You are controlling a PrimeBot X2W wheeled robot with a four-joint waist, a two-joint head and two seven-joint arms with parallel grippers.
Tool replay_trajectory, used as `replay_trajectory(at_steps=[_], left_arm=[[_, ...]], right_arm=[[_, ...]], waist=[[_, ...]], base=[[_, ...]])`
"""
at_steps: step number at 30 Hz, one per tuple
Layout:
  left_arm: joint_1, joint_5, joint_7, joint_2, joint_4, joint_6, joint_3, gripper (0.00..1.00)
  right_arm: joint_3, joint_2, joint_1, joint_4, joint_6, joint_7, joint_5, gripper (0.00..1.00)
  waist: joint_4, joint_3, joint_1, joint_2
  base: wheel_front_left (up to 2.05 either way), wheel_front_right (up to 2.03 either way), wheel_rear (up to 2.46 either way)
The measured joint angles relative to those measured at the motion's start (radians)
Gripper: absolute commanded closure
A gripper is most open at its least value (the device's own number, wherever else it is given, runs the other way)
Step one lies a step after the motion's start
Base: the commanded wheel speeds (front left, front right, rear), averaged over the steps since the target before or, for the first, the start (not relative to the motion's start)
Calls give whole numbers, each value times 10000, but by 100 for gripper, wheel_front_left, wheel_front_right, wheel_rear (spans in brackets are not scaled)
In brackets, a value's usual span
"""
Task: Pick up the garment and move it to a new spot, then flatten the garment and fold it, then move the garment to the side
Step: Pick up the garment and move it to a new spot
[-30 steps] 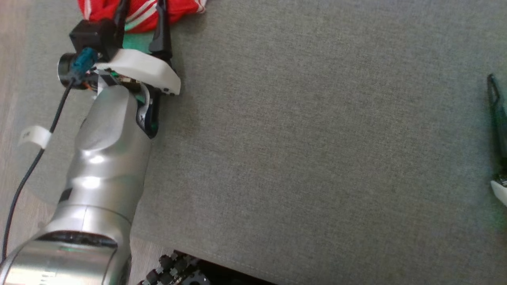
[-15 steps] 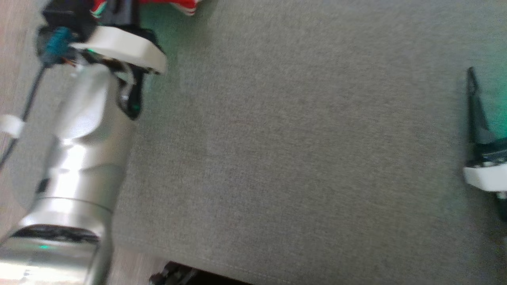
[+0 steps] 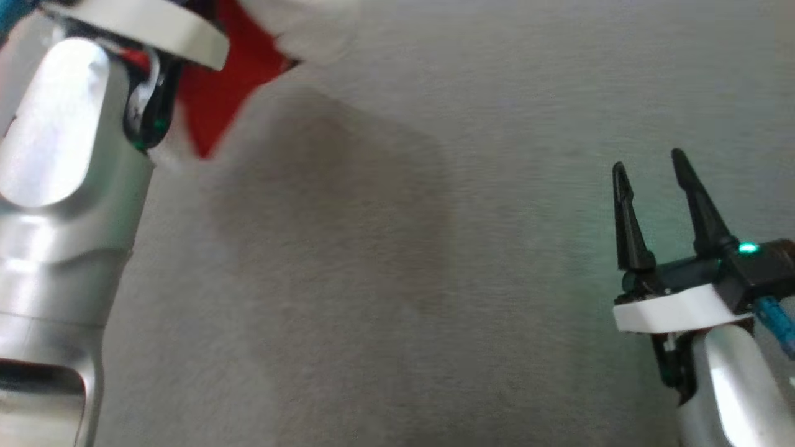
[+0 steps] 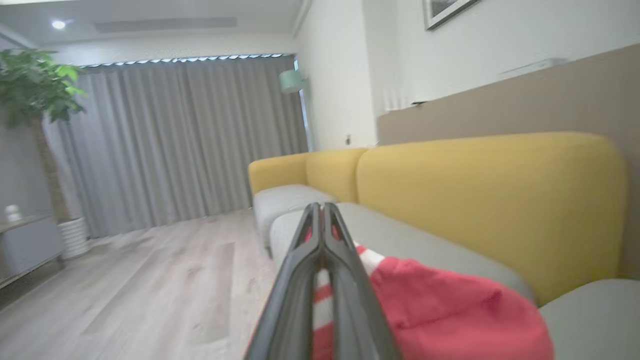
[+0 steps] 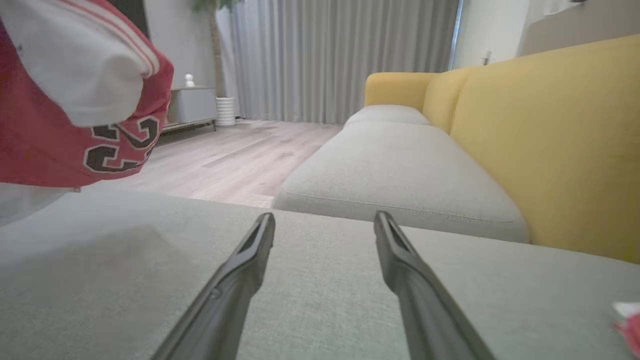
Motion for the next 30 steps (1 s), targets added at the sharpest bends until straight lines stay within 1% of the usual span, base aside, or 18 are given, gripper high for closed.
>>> replay_trajectory(at_steps=[4, 10, 13, 15, 18, 21, 23, 24, 25, 27, 29, 30], left_arm=[[-289, -282, 623, 111, -897, 0, -433, 100], [-309, -483, 1179, 96, -1465, 0, -1118, 100], [9, -483, 1337, -8, -1668, 0, -1739, 100], [600, -481, 1373, -144, -1626, -2, -2186, 100], [1927, -462, 1110, -368, -938, 2, -2849, 100], [3312, -470, 813, -654, 353, 0, -3373, 100], [3959, -485, 685, -872, 1218, 0, -3632, 100], [4173, -495, 570, -993, 1551, 0, -3781, 8], [4341, -602, 355, -1149, 1766, 0, -3812, 0], [4462, -748, -232, -1467, 1889, 15, -3814, 0], [4474, -646, -826, -1647, 1964, 244, -3818, 0], [4474, -646, -826, -1647, 1964, 244, -3818, 0]], right_arm=[[12, 245, 224, -67, 0, 0, 82, 0], [-21, 458, 407, -209, 0, 0, 171, 0], [-69, 499, 434, -324, 0, 0, 173, 0], [-102, 518, 434, -403, 0, 0, 215, 0], [-44, 520, 410, -426, 0, 0, 259, 0], [79, 581, 303, -431, 0, 0, 295, 0], [81, 594, 241, -426, 0, 0, 351, 0], [65, 596, 200, -416, 0, 0, 347, 0], [29, 598, 154, -412, 0, 0, 343, 0], [-77, 610, 140, -410, 0, 0, 326, 0], [-184, 610, 174, -362, 0, 0, 309, 0], [-184, 610, 174, -362, 0, 0, 309, 0]], waist=[[-1005, -489, 0, 0], [-2436, -1009, -1, 0], [-3023, -1079, -1, 0], [-3303, -993, -2, 1], [-3488, -614, 4, 0], [-3498, -150, 4, 0], [-3442, 110, 6, 0], [-3374, 191, 6, 0], [-3285, 240, 5, 0], [-3067, 269, 2, 0], [-2815, 201, 4, 0], [-2815, 201, 4, 0]], base=[[0, 0, 0], [0, 0, 0], [0, 0, 0], [0, 0, 0], [0, 0, 0], [0, 0, 0], [0, 0, 0], [0, 0, 0], [0, 0, 0], [0, 0, 0], [0, 0, 0], [0, 0, 0]])
